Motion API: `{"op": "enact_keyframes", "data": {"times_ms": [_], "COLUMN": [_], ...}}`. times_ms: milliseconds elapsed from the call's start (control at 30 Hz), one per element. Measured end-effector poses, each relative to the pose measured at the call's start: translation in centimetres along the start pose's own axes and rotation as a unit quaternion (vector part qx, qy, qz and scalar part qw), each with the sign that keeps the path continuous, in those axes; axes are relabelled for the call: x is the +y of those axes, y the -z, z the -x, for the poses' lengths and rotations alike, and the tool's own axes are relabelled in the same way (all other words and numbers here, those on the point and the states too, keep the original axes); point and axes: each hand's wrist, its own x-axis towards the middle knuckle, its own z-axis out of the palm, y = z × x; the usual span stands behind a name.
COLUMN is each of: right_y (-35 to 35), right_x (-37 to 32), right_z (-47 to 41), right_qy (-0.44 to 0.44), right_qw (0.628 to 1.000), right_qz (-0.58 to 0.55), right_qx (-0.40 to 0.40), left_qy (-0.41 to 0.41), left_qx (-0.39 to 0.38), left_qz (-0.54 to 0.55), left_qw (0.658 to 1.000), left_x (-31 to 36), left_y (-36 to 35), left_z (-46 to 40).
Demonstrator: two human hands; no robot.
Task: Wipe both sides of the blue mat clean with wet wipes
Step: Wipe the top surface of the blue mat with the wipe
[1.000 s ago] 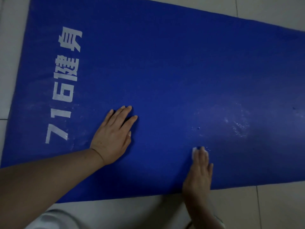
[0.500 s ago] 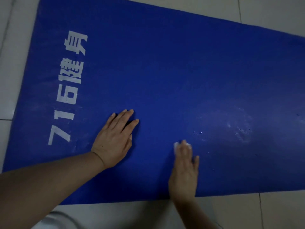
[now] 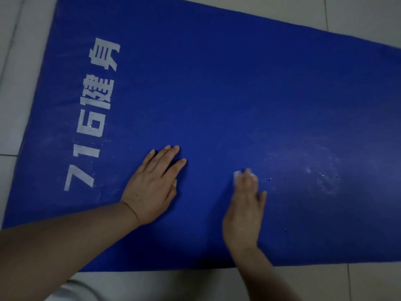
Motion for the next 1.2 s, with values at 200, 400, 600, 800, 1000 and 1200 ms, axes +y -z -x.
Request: {"op": "enact_keyframes", "data": {"times_ms": [200, 400, 600, 800, 1000, 1200], "right_y": [0.4, -1.5, 0.8, -0.4, -0.5, 1.2], "right_x": [0.7, -6.0, 0.1, -3.9, -5.9, 1.3], "right_z": [-2.4, 1.2, -4.1, -3.8, -3.3, -9.7], "right_qy": [-0.066, 0.197, -0.021, 0.031, 0.198, -0.113], "right_qw": [0.997, 0.98, 0.999, 0.999, 0.98, 0.993], "right_qz": [-0.013, -0.01, -0.022, -0.001, 0.015, -0.025], "right_qx": [0.029, -0.014, -0.015, 0.02, -0.032, -0.006], "left_qy": [-0.001, 0.001, -0.005, 0.005, 0.083, 0.138], "left_qx": [0.001, 0.003, 0.02, 0.058, 0.076, 0.066], "left_qz": [-0.004, -0.007, 0.011, 0.063, 0.014, 0.006], "left_qw": [1.0, 1.0, 1.0, 0.996, 0.993, 0.988], "left_x": [0.0, 0.0, -0.1, -0.2, -3.1, -4.0], "left_y": [-0.1, -0.1, -0.4, 0.0, 1.9, 1.4], "left_z": [0.1, -0.1, 0.1, -0.5, -5.5, -6.1]}}
